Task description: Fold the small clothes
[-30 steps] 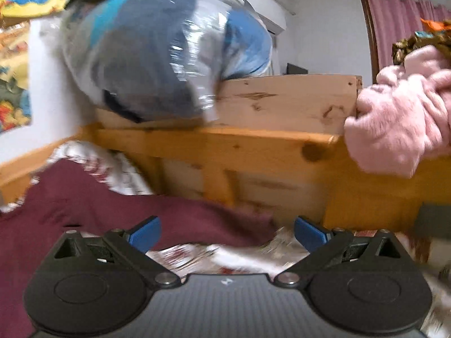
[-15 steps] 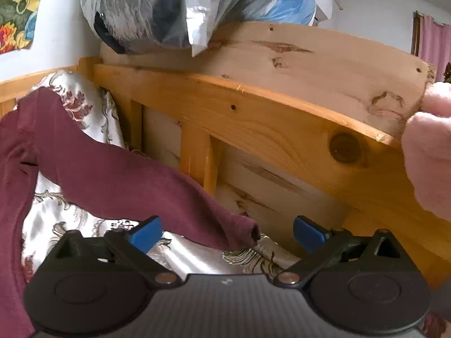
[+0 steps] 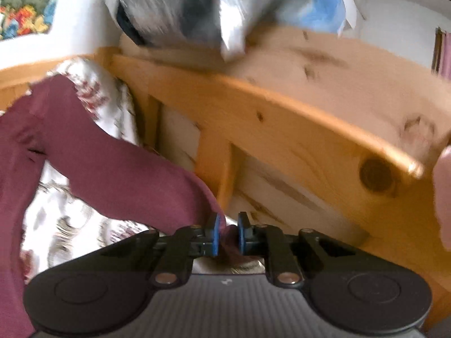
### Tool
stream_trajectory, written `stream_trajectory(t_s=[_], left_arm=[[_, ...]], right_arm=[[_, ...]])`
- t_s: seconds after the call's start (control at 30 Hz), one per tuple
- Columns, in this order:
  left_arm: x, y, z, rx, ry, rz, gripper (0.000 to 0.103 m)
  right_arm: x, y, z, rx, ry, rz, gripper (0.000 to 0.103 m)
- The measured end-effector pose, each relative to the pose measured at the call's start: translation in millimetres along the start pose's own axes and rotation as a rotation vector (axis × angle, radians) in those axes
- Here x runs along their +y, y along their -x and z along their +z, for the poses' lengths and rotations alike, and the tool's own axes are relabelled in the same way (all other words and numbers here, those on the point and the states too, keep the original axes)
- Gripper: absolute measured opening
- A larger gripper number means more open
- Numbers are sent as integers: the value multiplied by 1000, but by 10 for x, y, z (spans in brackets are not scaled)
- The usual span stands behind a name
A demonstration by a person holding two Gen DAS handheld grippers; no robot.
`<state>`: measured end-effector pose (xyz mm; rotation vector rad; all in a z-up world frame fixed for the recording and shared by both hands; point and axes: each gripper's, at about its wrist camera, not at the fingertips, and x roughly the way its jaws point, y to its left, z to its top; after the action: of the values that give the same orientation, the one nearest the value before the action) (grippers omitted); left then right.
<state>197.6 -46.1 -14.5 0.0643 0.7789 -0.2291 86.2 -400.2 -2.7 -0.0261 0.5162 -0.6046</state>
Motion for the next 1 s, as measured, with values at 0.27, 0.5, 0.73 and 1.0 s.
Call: stream_trajectory(t_s=[0.27, 0.5, 0.73, 1.0], left_arm=[[168, 12, 68, -5, 83, -9, 102], [444, 43, 61, -3, 178, 19, 102], [787, 62, -17, 11, 245, 88, 102], [1010, 50, -97, 38, 290, 144, 102]], right_arm=[[565, 861, 493, -205, 13, 272, 13], [1597, 1144, 609, -252, 11, 621, 12], [2416, 1226, 440, -217, 143, 800, 12], [2813, 1200, 203, -160, 228, 900, 17]])
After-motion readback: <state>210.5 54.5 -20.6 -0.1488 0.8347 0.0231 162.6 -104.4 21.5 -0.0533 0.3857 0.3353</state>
